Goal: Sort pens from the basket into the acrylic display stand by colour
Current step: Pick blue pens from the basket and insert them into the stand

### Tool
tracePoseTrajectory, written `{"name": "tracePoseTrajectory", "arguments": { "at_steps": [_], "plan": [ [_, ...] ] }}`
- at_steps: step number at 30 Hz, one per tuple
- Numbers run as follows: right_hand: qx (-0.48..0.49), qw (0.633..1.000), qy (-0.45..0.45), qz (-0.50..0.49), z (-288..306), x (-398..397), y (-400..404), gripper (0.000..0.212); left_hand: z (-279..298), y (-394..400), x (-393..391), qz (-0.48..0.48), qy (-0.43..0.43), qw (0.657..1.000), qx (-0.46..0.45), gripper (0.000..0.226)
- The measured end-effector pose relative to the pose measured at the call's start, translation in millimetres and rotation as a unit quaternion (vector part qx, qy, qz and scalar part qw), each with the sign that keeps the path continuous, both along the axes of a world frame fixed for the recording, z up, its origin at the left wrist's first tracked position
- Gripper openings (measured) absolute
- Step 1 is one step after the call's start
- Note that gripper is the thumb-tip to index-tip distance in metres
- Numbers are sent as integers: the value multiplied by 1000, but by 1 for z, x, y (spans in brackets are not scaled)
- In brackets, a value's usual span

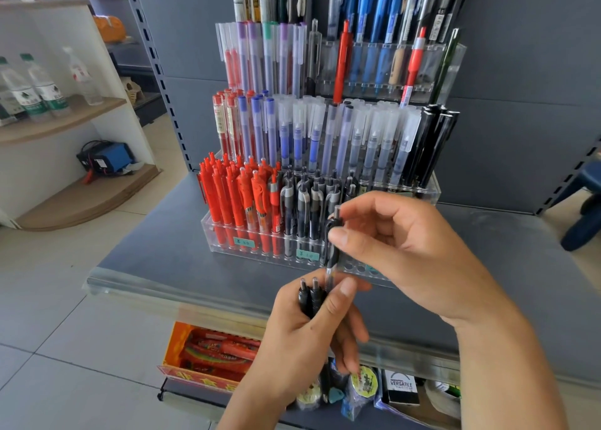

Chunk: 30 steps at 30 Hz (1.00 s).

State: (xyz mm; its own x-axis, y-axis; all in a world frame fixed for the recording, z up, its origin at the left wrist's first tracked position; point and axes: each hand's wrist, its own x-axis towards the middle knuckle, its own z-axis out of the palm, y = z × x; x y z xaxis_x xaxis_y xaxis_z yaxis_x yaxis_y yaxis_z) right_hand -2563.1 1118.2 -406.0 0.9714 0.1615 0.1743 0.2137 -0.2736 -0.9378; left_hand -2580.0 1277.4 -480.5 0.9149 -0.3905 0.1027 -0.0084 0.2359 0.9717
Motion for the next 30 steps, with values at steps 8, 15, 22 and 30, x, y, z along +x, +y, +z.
{"name": "tracePoseTrajectory", "arguments": {
  "at_steps": [8, 15, 22, 30],
  "plan": [
    [17, 999, 24, 10, 1, 0, -3, 31, -2, 0, 2, 8, -17, 1000, -7, 29],
    [135, 987, -72, -57, 5, 1, -10, 36, -7, 1, 3, -3, -18, 1000, -5, 28],
    [112, 946, -235, -195, -1, 7, -17, 24, -9, 1, 4, 0, -22, 1000, 12, 28],
    [58, 913, -293, -280, -13, 17, -15, 21, -10, -1, 3, -1, -8, 1000, 15, 24]
  ]
}}
